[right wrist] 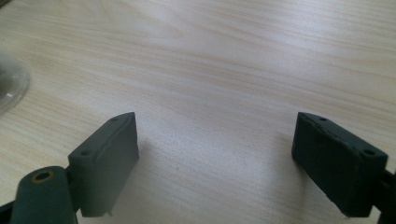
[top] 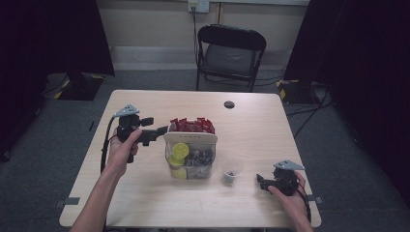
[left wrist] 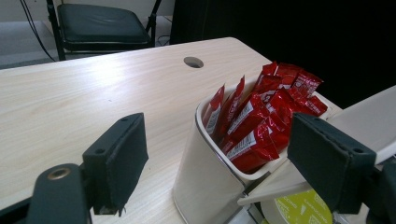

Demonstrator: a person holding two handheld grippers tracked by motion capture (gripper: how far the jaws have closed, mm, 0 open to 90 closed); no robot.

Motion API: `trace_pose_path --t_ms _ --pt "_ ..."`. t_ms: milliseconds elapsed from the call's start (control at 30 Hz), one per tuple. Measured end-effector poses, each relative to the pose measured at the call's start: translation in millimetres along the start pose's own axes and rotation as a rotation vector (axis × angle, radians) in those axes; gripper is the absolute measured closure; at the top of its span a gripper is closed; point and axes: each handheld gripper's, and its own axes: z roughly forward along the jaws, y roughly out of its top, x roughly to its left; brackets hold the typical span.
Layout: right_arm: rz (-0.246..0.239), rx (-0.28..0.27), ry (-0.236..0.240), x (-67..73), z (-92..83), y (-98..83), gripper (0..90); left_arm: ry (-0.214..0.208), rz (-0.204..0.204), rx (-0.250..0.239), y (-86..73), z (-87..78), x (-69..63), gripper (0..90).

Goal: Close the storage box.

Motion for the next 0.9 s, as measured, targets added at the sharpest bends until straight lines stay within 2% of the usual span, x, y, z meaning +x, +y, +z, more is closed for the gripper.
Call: trace_pose_path --t_ms 900 --pt "0.000 0.001 -0.001 0.2 -0.2 -0.1 14.1 -0.030 0.014 0.033 -3.8 8.6 -9.4 18.6"
